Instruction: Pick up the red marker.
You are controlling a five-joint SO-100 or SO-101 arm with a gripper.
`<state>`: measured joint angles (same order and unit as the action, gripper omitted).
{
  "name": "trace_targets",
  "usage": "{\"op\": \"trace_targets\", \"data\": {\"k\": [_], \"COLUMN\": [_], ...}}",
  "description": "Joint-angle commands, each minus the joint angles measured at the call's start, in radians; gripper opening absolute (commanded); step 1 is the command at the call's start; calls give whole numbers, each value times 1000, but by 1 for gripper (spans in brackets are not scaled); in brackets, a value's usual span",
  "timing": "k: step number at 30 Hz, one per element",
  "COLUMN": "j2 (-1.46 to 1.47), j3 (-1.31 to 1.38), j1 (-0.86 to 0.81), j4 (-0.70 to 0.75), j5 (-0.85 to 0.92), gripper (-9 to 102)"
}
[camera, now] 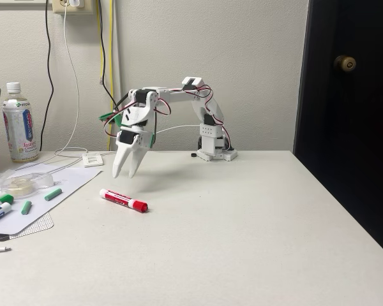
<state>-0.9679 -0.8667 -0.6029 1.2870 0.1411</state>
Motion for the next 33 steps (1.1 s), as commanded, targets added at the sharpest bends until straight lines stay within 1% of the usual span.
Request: {"op": "trace_targets", "data": {"k": [1, 6, 9, 11, 12, 14, 15, 33], "j2": [-6, 28, 103, 207, 285, 492, 604, 670], "j3": [48, 77, 195, 380, 520, 894, 1081, 1098], "j1": [2, 11, 17, 21, 23, 25, 25, 34], "j4": [-20, -29, 32, 129, 198, 337, 385, 316], "j5": [2, 2, -2, -5, -6, -6, -3, 21], "gripper": [32, 32, 32, 32, 32, 32, 32, 32]}}
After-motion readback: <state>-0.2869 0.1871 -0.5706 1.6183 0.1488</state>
